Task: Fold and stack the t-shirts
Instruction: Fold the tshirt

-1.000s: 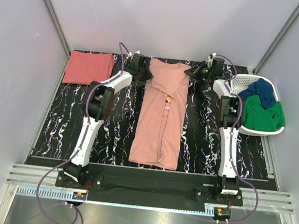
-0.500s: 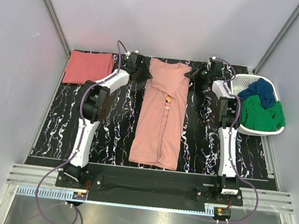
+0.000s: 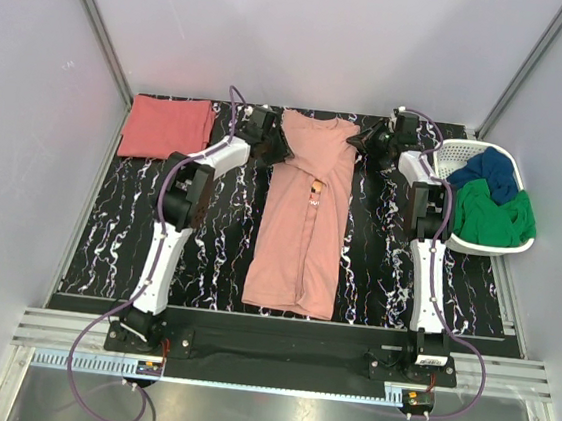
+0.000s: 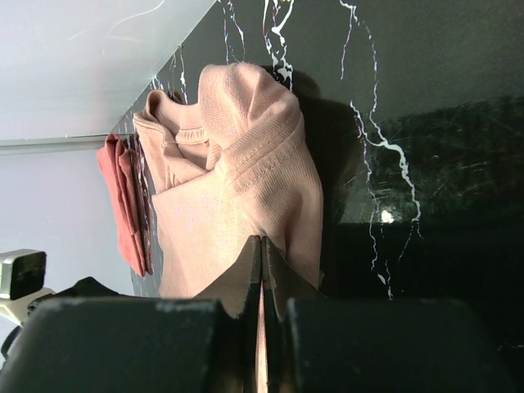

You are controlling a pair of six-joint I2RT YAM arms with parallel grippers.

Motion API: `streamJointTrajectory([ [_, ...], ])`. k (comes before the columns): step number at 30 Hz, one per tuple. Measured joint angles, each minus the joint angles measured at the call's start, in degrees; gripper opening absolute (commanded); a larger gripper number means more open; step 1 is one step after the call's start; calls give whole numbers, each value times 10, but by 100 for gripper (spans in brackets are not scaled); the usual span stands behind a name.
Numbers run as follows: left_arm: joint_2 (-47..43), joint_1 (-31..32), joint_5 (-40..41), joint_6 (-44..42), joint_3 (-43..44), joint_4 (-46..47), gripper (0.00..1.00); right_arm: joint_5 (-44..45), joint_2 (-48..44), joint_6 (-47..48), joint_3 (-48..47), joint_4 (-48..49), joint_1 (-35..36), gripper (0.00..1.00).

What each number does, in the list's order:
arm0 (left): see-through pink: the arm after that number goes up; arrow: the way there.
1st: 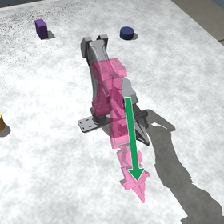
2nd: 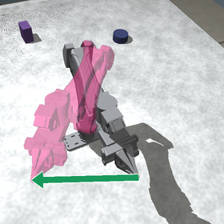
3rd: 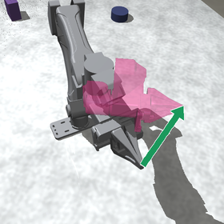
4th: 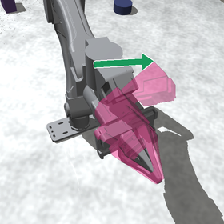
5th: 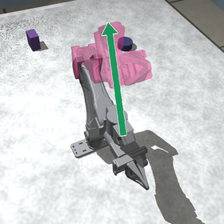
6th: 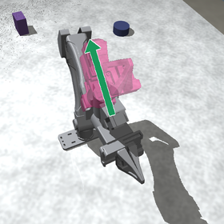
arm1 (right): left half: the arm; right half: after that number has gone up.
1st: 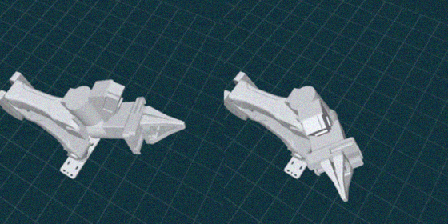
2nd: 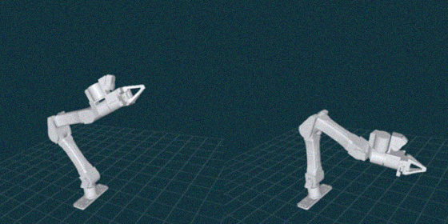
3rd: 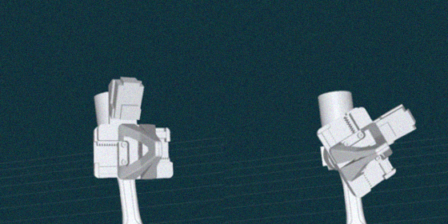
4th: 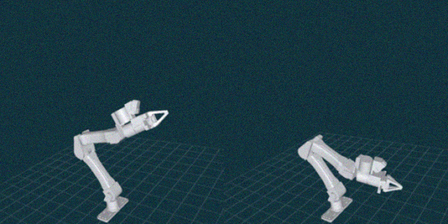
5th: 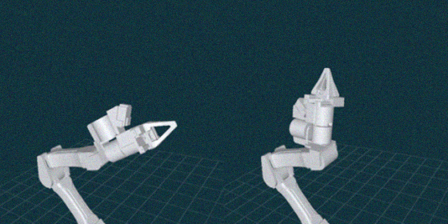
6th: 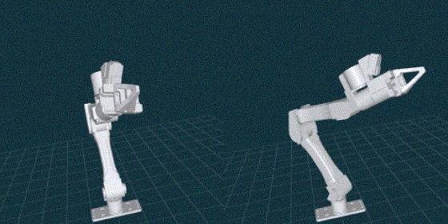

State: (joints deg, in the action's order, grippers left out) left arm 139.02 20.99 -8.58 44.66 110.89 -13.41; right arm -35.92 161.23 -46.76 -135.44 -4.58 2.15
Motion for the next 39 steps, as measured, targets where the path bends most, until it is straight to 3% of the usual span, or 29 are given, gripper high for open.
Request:
streamJointTrajectory([
  [6, 1, 1, 4, 16, -7, 2, 42, 0, 0, 0, 0, 0, 0, 2],
  [19, 1, 4, 3, 24, -7, 1, 31, 0, 0, 0, 0, 0, 0, 2],
  [22, 1, 4, 2, 28, -7, 1, 19, 0, 0, 0, 0, 0, 0, 2],
  [23, 1, 4, 1, 30, -7, 1, 11, 0, 0, 0, 0, 0, 0, 2],
  [27, 1, 4, 0, 34, -7, -6, 0, 0, 0, 0, 0, 0, 0, 2],
  [35, -2, 4, 17, 34, -7, -37, 0, 0, 0, 0, 0, 0, 0, 2],
  [39, -9, 5, 25, 40, -15, -46, 0, 0, 0, 0, 0, 0, 0, 7],
])
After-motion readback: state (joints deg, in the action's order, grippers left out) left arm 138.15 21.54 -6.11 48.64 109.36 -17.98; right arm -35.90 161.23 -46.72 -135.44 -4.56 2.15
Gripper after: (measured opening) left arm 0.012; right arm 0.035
